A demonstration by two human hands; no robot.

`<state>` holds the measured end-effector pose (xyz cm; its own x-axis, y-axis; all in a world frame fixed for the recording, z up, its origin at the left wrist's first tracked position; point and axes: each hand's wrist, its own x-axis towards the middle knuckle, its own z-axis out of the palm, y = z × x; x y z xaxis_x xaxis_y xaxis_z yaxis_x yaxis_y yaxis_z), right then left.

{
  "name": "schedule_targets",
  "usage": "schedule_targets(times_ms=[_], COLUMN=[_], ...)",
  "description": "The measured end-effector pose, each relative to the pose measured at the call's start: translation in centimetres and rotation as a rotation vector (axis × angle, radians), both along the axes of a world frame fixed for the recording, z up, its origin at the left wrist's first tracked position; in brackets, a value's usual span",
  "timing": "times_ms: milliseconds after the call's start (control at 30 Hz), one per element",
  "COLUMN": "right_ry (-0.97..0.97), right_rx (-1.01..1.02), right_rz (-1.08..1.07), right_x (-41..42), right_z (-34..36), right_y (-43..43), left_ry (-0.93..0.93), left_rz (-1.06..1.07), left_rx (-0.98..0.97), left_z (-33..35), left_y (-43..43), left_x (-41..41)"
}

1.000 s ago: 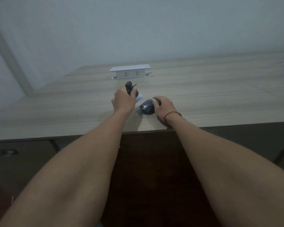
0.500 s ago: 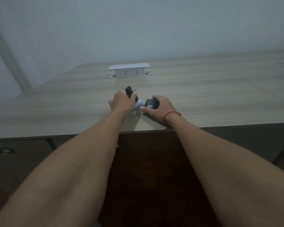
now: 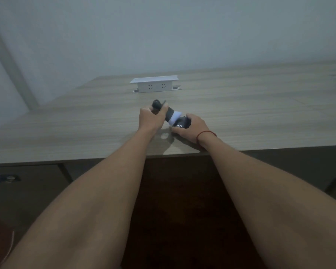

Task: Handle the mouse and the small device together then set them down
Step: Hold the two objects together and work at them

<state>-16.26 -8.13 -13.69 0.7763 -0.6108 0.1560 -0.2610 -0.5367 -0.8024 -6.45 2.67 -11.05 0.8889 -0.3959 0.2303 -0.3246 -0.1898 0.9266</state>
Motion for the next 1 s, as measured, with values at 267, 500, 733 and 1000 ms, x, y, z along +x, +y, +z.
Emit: schedule_targets(times_ms=[267, 500, 733, 1000], right_ry=[-0.040, -0.048, -0.079, -0.063], right_rx=[0.029, 0.047, 0.085, 0.052], right_rz=[-0.021, -0.033, -0.025, -0.008], right_x=[-0.6, -0.4, -0.3, -0.6], right_z=[0.3, 0.3, -0.1, 0.1], right_y=[0.4, 0.7, 0.7, 0.5], left_ry=[0.006, -0.176, -0.158, -0.357], left_rz=[0.009, -0.022, 0.008, 0.136], left_rx=[0.011, 0.148, 0.170, 0.355], left_z=[0.1, 1.3, 0.8, -0.3], left_y=[-0.5, -0.9, -2.3, -0.8], left_x=[-0.2, -0.5, -1.3, -1.7])
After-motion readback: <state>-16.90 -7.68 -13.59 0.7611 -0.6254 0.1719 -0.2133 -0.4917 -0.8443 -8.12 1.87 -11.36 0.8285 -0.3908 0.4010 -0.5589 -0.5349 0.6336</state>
